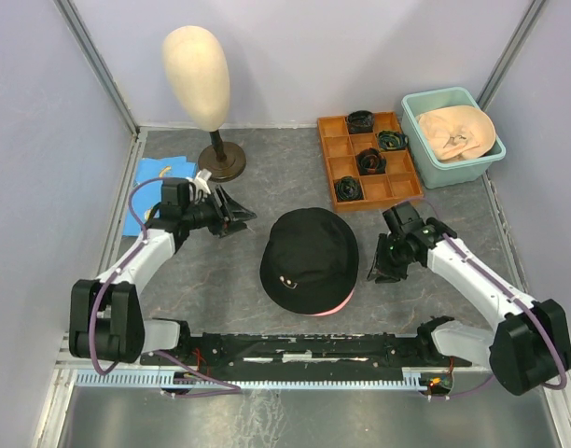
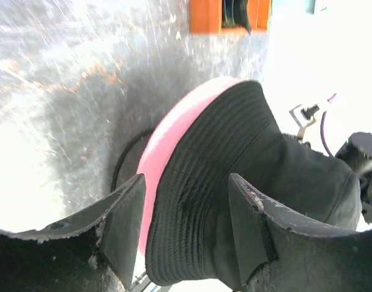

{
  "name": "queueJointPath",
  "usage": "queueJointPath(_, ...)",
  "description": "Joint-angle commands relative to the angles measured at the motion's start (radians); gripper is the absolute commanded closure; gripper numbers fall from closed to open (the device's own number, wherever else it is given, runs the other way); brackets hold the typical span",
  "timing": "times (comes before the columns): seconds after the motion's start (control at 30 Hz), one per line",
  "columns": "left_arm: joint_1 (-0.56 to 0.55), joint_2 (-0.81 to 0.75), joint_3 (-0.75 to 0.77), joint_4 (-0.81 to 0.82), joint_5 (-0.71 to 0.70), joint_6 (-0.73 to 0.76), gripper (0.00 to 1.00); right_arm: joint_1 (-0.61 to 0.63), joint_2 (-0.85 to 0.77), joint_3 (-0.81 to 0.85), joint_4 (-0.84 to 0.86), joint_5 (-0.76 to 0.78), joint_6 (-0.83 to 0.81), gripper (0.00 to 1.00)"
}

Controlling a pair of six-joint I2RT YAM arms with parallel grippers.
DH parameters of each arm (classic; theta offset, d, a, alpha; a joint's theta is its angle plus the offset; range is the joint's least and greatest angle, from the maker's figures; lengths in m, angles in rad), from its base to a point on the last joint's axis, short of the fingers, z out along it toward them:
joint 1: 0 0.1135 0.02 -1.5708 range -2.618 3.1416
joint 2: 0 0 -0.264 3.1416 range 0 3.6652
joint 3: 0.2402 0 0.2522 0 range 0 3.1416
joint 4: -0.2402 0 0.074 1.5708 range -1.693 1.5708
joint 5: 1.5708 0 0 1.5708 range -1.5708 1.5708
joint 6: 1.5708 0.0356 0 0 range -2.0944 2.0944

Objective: Stack the hats
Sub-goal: Stack the hat on the hat, then move the hat stand to the center of the board.

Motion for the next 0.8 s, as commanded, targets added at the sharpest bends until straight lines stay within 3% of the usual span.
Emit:
queueJointPath(0.0,0.030,-0.050,0.057,-0.097,-0.067,0.090,0.37,0.077,0.006,-0.016,0.023,0.026,0.068,0.67)
queueJointPath(0.23,0.039,-0.158,-0.070,-0.120,-0.120,0.078,0.36,0.108,0.105,-0.069,0.184,-0.026,0.145,0.67)
queueJointPath(0.43,0.054,-0.196,-0.083,-0.198,-0.140,0.118,0.35,0.135,0.230,-0.110,0.388,-0.093,0.227,0.68)
queueJointPath(0.5,0.061,-0.219,-0.087,-0.221,-0.148,0.126,0.35,0.136,0.237,-0.131,0.442,-0.109,0.256,0.77)
queueJointPath(0.57,0.065,-0.247,-0.100,-0.248,-0.155,0.130,0.37,0.138,0.239,-0.143,0.471,-0.120,0.276,0.98)
queueJointPath(0.6,0.064,-0.263,-0.110,-0.260,-0.158,0.133,0.38,0.139,0.243,-0.148,0.480,-0.124,0.282,1.00)
queueJointPath(0.67,0.064,-0.285,-0.132,-0.288,-0.162,0.140,0.45,0.141,0.241,-0.172,0.511,-0.142,0.313,1.00)
queueJointPath(0.77,0.063,-0.308,-0.188,-0.265,-0.141,0.103,0.73,0.161,0.245,-0.222,0.577,-0.154,0.365,1.00)
